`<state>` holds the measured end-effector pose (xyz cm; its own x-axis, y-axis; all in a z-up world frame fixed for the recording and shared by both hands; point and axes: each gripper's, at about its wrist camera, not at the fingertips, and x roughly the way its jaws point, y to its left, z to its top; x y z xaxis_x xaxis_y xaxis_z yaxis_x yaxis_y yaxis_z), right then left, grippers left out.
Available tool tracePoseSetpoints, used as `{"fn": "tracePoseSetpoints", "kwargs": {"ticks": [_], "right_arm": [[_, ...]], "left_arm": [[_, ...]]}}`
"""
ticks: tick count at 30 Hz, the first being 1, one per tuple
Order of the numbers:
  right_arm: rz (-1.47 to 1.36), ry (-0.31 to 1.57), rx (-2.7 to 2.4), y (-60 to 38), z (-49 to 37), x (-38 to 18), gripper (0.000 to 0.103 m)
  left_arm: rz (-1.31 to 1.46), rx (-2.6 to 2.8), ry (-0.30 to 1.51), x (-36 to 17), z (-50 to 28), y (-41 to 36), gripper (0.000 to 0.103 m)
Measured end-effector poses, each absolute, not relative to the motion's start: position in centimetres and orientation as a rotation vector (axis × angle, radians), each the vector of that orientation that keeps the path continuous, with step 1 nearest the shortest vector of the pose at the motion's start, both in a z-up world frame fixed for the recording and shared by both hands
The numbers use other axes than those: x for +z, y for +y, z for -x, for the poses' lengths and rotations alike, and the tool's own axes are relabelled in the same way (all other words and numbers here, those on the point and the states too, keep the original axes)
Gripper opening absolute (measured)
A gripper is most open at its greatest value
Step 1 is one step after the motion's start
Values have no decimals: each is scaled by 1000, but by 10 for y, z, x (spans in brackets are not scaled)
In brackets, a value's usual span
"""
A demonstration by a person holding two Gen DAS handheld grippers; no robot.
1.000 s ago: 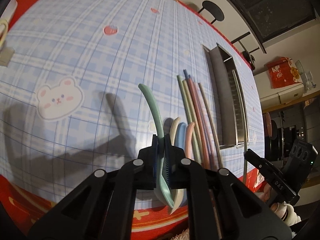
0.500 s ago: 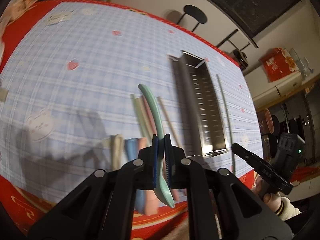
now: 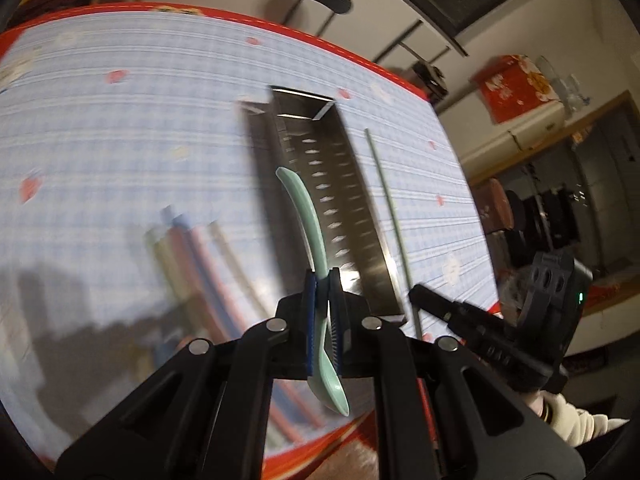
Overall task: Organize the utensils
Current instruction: 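Carry the mint spoon and green chopstick with both tools into the steel basket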
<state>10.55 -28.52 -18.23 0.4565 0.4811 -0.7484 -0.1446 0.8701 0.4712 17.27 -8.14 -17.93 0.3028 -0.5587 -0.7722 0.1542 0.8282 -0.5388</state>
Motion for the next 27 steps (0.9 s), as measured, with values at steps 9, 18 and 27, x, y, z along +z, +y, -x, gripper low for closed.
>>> {"fn": "tracePoseSetpoints", "kwargs": {"ticks": [9,18,27], "right_arm": [[-319,1055,292,-282,-130,-189,7],[-308,1080,254,-274,-137,-201,7],[-279,1095,232,-270,-147,-207,7]], "left_arm": [[379,-604,1262,-222,-229,-135,11],[350,-605,1306,-246,-240,-148,11],[351,-612,1306,-244,-241,-148,10]]}}
